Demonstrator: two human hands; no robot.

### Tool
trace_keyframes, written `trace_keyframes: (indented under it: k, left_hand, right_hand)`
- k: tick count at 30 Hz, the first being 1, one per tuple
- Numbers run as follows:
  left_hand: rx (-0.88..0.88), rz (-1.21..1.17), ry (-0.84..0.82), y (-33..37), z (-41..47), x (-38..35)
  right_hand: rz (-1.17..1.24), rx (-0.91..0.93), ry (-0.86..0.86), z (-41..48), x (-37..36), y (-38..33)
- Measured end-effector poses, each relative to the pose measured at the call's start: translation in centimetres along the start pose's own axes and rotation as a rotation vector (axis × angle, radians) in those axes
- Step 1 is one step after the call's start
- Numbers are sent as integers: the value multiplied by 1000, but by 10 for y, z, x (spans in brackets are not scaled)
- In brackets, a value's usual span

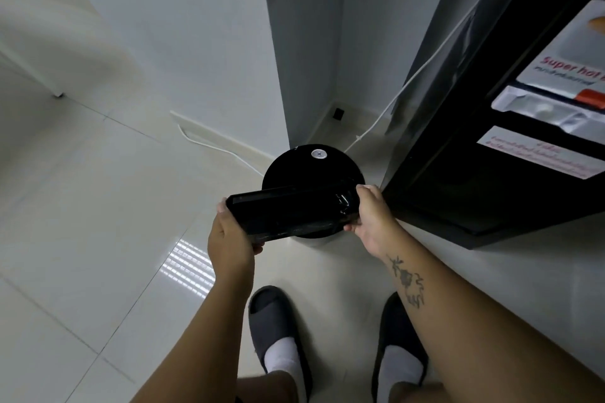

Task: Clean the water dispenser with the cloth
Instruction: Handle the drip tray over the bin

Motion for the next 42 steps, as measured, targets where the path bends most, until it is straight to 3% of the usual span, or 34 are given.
trace_keyframes:
  k: [10,25,31,42]
  left_hand:
    - [6,61,12,-7,17,-11]
    - [-37,-7,-16,-13,35,-34]
    - [-56,87,121,-13,37,-29]
    - [-76,44,77,-9,42,-35]
  right_hand:
    - [244,-143,-40,24,-14,46]
    - [49,-69,16,50,-2,44]
    - [-3,-74,59,54,6,42]
    - [16,-63,53,62,9,35]
Point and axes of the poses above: each hand's wrist, its own z-axis towards the middle knuckle, its own x-axis out of the back of the hand, y = z × x, the point moved 9 cm from there along z, towards the middle knuckle, and after that the axes turned 11 degrees about -z, right-handed, at the moved point
